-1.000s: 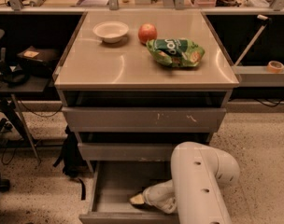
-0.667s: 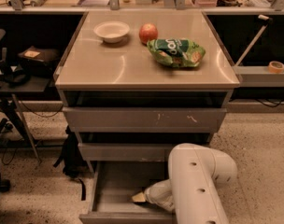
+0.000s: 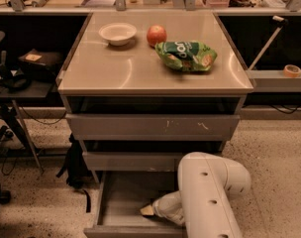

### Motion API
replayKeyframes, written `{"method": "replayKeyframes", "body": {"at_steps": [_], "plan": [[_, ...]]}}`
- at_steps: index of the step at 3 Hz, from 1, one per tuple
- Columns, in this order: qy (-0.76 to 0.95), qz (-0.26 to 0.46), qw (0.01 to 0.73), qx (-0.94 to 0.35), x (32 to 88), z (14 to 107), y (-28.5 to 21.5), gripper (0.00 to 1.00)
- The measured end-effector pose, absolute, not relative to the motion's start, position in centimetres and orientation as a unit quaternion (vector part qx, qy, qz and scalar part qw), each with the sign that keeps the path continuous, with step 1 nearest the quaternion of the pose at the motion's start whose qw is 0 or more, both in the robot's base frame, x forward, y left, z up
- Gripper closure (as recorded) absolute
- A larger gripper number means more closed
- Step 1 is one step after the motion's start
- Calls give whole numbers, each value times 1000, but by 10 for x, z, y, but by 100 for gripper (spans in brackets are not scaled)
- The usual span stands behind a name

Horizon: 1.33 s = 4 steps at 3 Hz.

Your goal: Pick rxbar blueberry from bottom drawer and place on counter

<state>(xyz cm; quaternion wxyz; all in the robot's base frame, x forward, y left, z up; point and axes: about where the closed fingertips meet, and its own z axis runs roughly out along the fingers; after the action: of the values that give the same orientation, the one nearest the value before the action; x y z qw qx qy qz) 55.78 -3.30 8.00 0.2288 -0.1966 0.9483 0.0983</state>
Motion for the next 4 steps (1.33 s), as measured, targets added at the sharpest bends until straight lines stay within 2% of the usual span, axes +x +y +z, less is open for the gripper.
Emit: {"method": "replayKeyframes", "body": {"at_steps": [3,4], "plan": [[948,98,229,-197,558,89,-33,88],[948,98,229,-197,558,98,-33,100]]}}
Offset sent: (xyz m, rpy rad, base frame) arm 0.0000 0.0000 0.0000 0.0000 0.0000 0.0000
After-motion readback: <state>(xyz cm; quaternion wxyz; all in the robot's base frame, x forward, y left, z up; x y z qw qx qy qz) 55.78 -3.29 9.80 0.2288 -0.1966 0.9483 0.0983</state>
